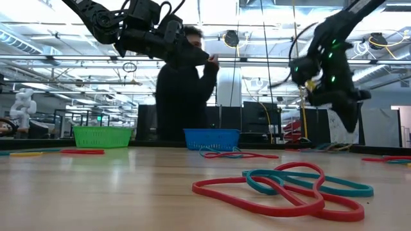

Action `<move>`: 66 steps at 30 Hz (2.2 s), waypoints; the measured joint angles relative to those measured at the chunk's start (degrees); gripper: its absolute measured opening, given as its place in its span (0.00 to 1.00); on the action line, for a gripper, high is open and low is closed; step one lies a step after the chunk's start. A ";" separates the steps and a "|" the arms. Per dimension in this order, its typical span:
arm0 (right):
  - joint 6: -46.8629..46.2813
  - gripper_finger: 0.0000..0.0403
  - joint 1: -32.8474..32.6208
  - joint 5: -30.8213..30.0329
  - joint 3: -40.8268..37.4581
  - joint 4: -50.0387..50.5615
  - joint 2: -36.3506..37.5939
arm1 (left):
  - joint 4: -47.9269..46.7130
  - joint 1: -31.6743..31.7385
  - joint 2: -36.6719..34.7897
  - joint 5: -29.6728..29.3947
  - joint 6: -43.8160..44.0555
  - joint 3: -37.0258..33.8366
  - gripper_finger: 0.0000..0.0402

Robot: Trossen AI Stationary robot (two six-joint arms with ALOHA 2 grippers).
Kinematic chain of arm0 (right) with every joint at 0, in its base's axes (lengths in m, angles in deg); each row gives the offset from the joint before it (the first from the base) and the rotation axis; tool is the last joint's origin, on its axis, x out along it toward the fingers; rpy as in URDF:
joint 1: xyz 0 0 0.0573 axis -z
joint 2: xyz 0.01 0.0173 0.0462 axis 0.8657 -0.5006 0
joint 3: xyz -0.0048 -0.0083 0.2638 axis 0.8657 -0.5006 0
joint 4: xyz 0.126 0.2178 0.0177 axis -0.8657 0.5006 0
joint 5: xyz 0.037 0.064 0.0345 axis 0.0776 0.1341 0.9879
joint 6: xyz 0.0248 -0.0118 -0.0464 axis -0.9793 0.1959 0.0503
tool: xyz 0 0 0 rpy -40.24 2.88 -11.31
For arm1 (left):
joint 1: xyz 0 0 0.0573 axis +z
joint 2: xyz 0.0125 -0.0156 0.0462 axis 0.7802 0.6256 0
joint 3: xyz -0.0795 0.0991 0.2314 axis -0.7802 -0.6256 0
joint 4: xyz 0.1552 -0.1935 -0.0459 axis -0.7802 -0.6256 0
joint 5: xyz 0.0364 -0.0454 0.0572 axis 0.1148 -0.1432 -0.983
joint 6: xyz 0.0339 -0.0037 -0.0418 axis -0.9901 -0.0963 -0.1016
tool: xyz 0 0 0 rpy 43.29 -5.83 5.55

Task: Sort rubber bands into baskets
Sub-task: Put the yellow rubber band into the blue bin

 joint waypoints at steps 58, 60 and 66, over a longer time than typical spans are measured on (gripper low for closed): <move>2.51 0.00 -15.78 20.55 0.20 -34.19 30.48 | 12.41 -10.21 32.95 -1.72 10.78 32.16 0.43; 2.86 0.00 -15.80 20.53 0.20 -34.22 30.48 | 11.15 -10.19 33.66 -1.72 10.79 32.99 0.43; 3.51 0.00 -15.80 20.48 0.20 -34.33 30.48 | 11.02 -10.23 33.90 -1.43 10.71 33.68 0.43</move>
